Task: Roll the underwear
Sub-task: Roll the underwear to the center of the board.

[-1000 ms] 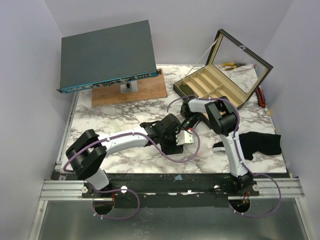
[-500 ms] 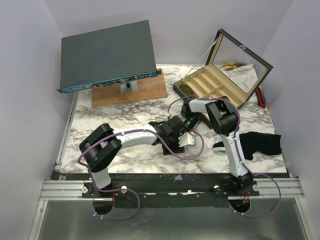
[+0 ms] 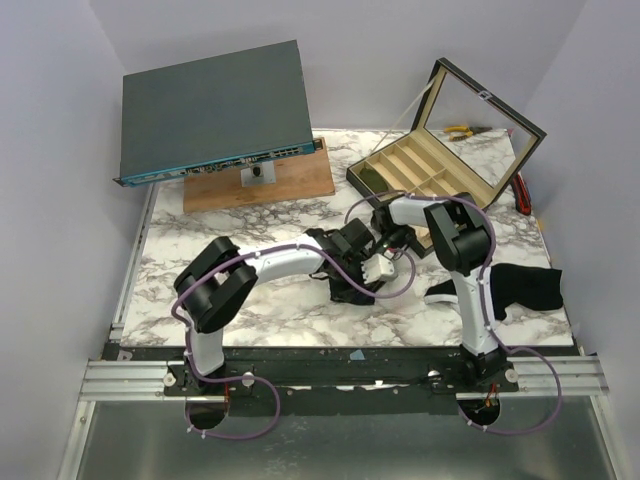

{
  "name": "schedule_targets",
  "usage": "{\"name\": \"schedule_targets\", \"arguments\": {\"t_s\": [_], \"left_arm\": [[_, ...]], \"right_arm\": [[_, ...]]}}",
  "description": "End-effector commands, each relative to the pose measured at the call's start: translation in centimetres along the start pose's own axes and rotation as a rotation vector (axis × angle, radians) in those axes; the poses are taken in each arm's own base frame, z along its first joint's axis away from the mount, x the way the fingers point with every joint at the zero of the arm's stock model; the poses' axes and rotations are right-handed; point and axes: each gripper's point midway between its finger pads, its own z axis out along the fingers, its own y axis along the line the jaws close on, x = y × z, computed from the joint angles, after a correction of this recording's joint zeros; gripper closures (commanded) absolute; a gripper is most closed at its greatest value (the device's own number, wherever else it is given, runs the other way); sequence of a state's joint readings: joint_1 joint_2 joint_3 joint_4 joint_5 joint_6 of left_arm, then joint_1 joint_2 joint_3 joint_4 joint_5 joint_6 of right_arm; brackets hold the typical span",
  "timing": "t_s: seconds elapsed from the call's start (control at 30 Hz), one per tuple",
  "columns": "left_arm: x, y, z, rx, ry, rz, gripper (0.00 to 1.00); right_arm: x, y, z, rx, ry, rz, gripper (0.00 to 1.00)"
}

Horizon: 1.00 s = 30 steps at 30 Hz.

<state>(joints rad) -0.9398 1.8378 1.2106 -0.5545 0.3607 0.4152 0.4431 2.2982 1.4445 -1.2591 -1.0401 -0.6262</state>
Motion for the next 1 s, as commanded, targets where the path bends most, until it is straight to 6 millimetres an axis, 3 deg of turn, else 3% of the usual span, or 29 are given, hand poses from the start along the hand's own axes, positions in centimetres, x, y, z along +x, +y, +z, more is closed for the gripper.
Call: {"name": "schedule_targets", "arguments": {"t_s": [0.0, 0.23, 0.47, 0.8, 0.97], "left_arm": [[0.6, -1.7, 0.3, 0.163, -0.001, -0.118, 1.0], [0.6, -1.3, 0.6, 0.214, -0.037, -0.194, 1.0], [1.0, -0.3, 0.6, 0.291, -0.085, -0.327, 1.0], [1.6, 1.3, 0.4, 0.452, -0.096, -0.553, 1.0], [1.7, 2.1, 0.2, 0.523, -0.099, -0.654, 1.0]], "right_arm": [[-1.0, -2.5, -2.2, 0.152, -0.058, -0.099, 0.49], [-1.3, -1.8, -5.5, 0.177, -0.147, -0.104, 0.4], [-0.5, -1.2, -8.1, 0.19, -0.238, -0.117, 0.38], [-0.7, 0.6, -9.1, 0.266, -0.378, -0.3, 0.38], [-1.2, 0.2, -10.3, 0.446, -0.45, -0.437, 0.38]]}}
